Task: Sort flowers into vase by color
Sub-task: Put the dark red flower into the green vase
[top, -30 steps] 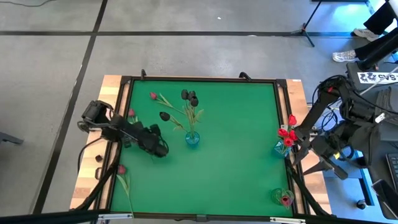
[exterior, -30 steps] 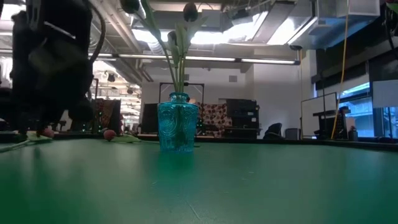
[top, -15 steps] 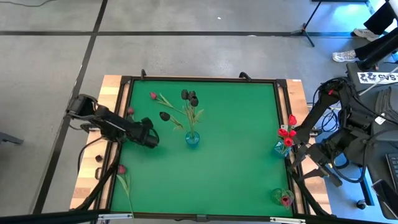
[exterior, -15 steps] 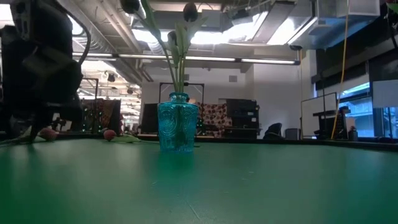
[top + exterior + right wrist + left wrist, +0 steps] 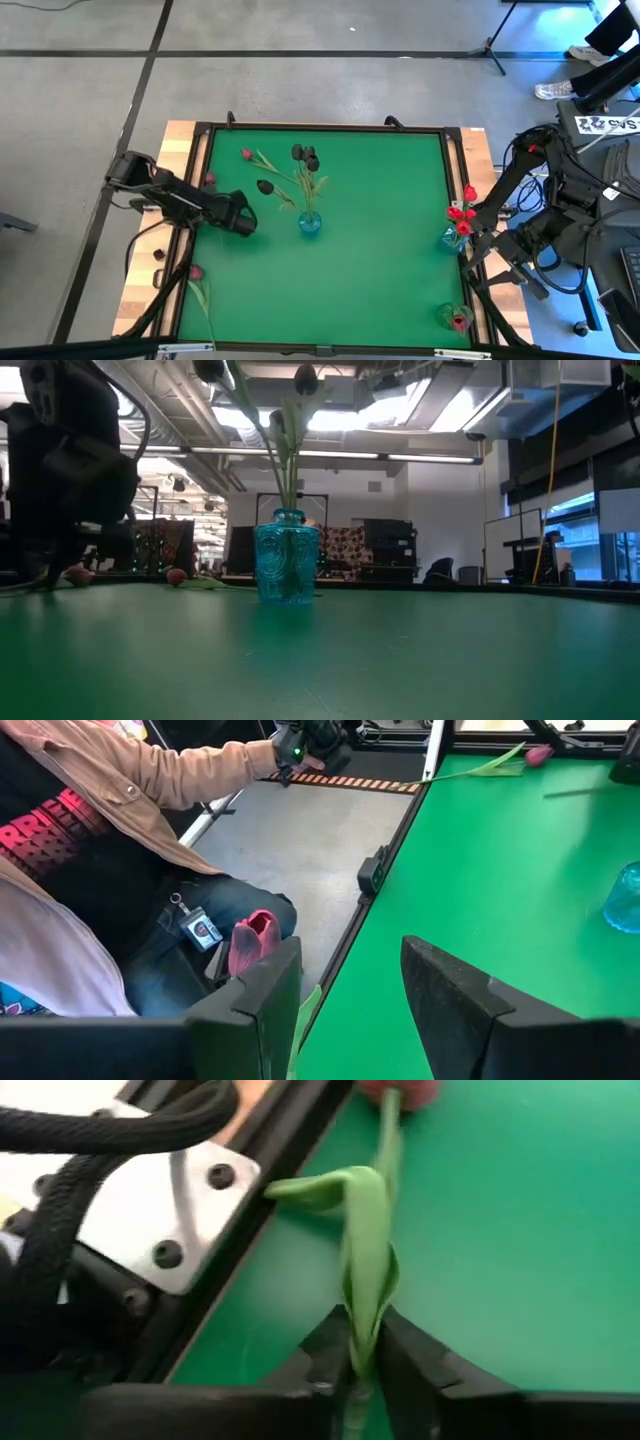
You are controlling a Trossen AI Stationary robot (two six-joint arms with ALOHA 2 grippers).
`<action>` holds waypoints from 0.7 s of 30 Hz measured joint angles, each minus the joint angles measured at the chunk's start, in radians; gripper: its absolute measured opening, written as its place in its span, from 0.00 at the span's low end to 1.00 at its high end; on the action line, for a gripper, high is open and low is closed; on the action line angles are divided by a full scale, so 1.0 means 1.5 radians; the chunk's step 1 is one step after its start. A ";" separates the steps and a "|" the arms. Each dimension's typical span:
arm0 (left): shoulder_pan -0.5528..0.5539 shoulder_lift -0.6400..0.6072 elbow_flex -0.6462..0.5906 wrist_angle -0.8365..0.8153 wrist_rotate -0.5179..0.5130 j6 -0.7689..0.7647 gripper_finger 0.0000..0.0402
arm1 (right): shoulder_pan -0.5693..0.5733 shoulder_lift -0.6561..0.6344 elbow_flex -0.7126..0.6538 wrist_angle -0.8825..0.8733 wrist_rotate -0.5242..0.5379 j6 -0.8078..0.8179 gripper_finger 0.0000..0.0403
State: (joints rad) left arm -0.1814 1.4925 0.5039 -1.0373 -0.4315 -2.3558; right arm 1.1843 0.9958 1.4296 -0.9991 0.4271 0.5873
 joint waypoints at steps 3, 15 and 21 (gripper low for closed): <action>-0.022 -0.008 0.008 0.003 -0.007 0.012 0.03 | 0.000 0.000 0.000 0.001 0.000 -0.011 0.43; -0.244 -0.067 0.229 -0.233 0.021 -0.032 0.02 | 0.000 0.001 0.000 0.002 0.000 -0.008 0.43; -0.396 -0.066 0.370 -0.244 -0.032 -0.005 0.02 | 0.000 0.001 0.000 0.010 0.004 -0.009 0.43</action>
State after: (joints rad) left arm -0.7751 1.3930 1.0584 -1.4040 -0.4795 -2.3640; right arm 1.1843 0.9977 1.4296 -0.9847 0.4332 0.5743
